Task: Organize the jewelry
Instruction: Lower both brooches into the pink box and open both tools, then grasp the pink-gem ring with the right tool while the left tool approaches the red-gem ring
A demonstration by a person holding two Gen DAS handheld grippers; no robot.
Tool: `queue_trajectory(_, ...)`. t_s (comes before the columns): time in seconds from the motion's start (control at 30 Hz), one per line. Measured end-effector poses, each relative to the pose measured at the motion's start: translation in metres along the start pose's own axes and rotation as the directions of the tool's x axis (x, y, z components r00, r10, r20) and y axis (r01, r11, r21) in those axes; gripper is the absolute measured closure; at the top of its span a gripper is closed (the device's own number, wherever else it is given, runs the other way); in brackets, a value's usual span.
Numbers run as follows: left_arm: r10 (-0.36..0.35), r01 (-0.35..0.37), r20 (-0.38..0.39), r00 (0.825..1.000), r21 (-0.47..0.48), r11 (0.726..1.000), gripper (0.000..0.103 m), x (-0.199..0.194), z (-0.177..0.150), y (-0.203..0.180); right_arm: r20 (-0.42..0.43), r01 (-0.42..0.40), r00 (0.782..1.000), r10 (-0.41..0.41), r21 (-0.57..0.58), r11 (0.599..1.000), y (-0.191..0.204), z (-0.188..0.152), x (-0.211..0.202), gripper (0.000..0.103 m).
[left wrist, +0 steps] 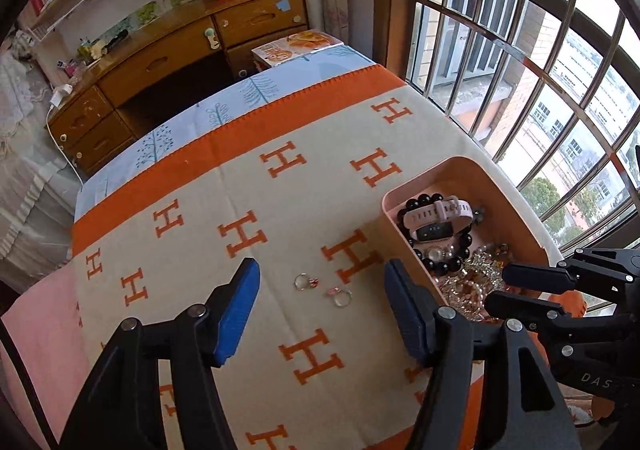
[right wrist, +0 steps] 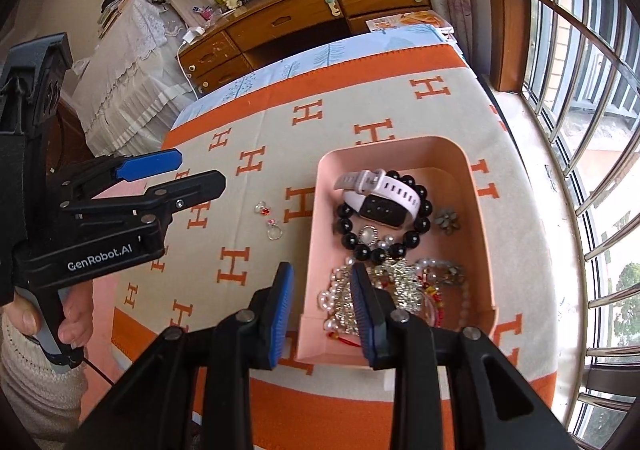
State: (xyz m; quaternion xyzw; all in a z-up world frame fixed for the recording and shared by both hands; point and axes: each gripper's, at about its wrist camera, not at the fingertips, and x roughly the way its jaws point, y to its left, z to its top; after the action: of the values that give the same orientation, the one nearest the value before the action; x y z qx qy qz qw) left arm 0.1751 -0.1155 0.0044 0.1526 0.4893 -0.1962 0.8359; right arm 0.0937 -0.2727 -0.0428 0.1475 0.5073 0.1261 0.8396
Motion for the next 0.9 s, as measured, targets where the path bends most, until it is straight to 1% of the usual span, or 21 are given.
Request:
queue_trajectory(0.2, 0.008, -0.008, 0.008, 1.0, -0.055, 0.998, 0.038, -0.002, -0.021, 0.04, -0.04, -0.026, 0.999, 0.024, -0.055, 0.998, 0.031, 0.008, 0.021, 0.073)
queue_trajectory(0.3, 0.01, -0.009, 0.011, 1.0, -0.078, 0.997, 0.038, 0.0, -0.029, 0.055, -0.066, -0.047, 0.997, 0.042, -0.066, 0.997, 0.043, 0.018, 0.035, 0.073)
queue_trajectory(0.4, 0.001, -0.001, 0.001, 1.0, -0.106, 0.994, 0.038, 0.007, -0.035, 0.069, -0.097, -0.047, 0.994, 0.039, -0.072, 0.996, 0.054, 0.03, 0.054, 0.073)
queue_trajectory(0.5, -0.007, 0.006, -0.013, 1.0, -0.131, 0.991, 0.038, 0.016, -0.041, 0.081, -0.134, -0.027, 0.991, 0.015, -0.085, 0.996, 0.063, 0.04, 0.076, 0.073)
queue_trajectory(0.67, -0.028, 0.022, -0.035, 0.999, -0.166, 0.986, 0.038, 0.031, -0.048, 0.1, -0.199, 0.018, 0.979, -0.044, -0.131, 0.991, 0.073, 0.046, 0.109, 0.073)
queue_trajectory(0.8, -0.043, 0.032, -0.055, 0.998, -0.181, 0.983, 0.038, 0.044, -0.052, 0.108, -0.226, 0.062, 0.969, -0.102, -0.176, 0.982, 0.076, 0.048, 0.126, 0.073)
queue_trajectory(0.9, -0.056, 0.043, -0.064, 0.996, -0.189, 0.981, 0.038, 0.051, -0.052, 0.112, -0.243, 0.076, 0.962, -0.124, -0.198, 0.977, 0.077, 0.048, 0.134, 0.073)
